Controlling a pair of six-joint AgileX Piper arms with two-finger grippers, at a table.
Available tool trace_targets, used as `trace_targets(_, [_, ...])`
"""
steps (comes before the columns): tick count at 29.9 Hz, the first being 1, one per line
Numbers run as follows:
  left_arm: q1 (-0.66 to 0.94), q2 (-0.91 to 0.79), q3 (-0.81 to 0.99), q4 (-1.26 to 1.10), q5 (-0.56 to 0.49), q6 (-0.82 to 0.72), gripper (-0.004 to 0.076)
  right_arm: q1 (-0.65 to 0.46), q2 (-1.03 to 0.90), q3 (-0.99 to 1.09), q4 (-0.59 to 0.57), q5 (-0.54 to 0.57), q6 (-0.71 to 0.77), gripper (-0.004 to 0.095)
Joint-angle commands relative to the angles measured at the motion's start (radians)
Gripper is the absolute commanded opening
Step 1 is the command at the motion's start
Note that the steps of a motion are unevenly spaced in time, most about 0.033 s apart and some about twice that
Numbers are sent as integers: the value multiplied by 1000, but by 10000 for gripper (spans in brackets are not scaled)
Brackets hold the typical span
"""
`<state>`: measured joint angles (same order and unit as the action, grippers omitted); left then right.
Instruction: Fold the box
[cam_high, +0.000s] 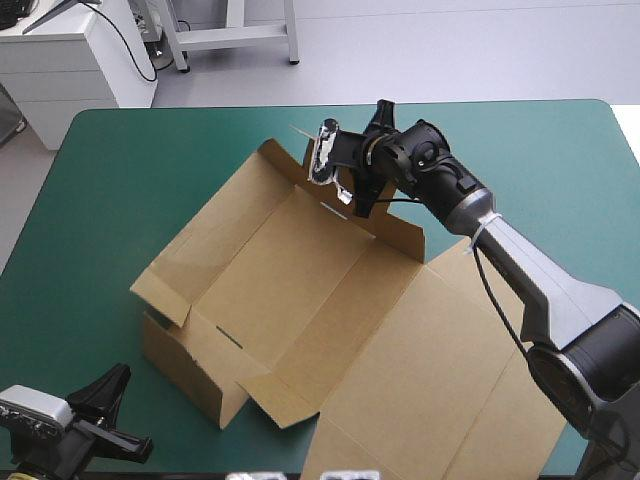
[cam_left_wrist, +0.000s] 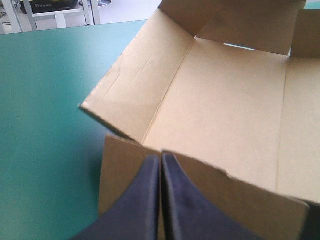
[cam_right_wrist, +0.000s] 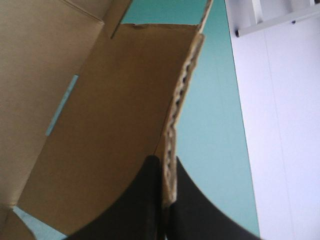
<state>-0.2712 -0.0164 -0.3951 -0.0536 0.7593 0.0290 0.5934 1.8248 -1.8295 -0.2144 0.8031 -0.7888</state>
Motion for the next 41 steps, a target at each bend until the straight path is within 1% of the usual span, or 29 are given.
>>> trace_targets(1, [-4,-2,-32,-7,-77,-9,-8,44,-61,-30,-75,-124,-32,1])
trace_targets(5, [-4,-2,-32,-7,-77,-9,-8,108,-61,-30,-183,-211,-32,1])
trace_targets(8, [-4,-2,-32,-7,-77,-9,-8,145,-61,-30,-206,-285,-34,1])
trace_targets(11, [-4,-2,-32,-7,-77,-9,-8,156,-59,-30,-255,-400,-45,-16])
trace_targets(13, [-4,-2,-32,-7,-77,-9,-8,156,-59,-30,-259,-462,-65,-21])
trace_targets(15, [-4,-2,-32,-7,-77,-9,-8,156,-59,-30,-261,-488,-65,-21])
trace_targets(17, [-4,-2,-32,-7,-77,-9,-8,156,-59,-28,-259,-488,-65,-21])
trace_targets(19, [-4,-2,-32,-7,-77,-9,-8,156,-59,-18,-239,-498,-81,-21])
trace_targets(21, [-4,-2,-32,-7,-77,-9,-8,156,-59,-2,-180,-508,-140,-21])
trace_targets(22, [-4,-2,-32,-7,-77,-9,-8,156,-57,3,-133,-512,-170,-21])
trace_targets(24, [-4,-2,-32,-7,-77,-9,-8,162,-57,24,-40,-512,-260,-21])
trace_targets(28, [-4,-2,-32,-7,-77,-9,-8,188,-57,86,42,-521,-447,-21])
trace_targets(31, [-4,-2,-32,-7,-77,-9,-8,198,-55,141,111,-529,-551,-21])
trace_targets(33, [-4,-2,-32,-7,-77,-9,-8,200,-55,176,127,-550,-603,-21])
trace_targets(35, [-4,-2,-32,-7,-77,-9,-8,207,-55,211,132,-598,-639,-21])
trace_targets(38, [-4,-2,-32,-7,-77,-9,-8,226,-55,243,134,-670,-662,-21])
trace_targets(41, [-4,-2,-32,-7,-77,-9,-8,246,-51,248,134,-690,-666,-21])
